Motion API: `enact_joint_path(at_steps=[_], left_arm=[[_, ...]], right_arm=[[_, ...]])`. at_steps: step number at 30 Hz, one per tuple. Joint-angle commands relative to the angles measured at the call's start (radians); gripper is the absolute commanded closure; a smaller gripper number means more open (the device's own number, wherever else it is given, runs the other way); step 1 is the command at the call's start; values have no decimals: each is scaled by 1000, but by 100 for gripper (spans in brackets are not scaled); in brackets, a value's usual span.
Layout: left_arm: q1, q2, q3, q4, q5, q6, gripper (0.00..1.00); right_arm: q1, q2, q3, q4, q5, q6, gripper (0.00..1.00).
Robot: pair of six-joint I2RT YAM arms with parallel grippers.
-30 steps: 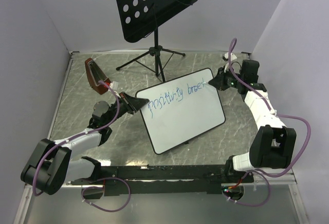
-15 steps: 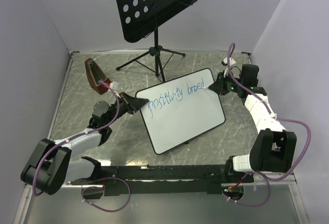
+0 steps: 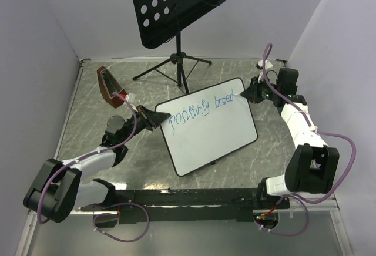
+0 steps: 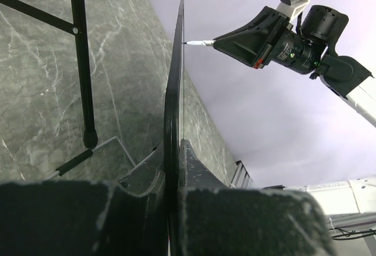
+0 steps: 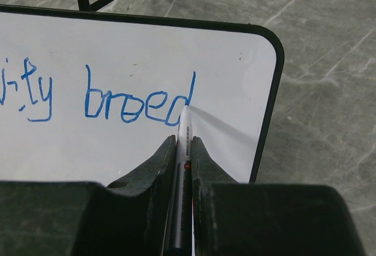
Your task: Write a sentence on the whiteboard
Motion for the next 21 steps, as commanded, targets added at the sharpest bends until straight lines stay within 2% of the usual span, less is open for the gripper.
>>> enact_joint_path(at_steps=[1,16,21], left_arm=[[-5,-8,46,102,36,53,99],[-5,-11,42,96,37,56,99],[-5,-13,35,103,34,56,99]], right_arm=[[-7,15,40,13,-8,2,100],[-30,-54,-81,-10,-11,-48,100],[-57,-59,-73,-20,-21,-51,100]])
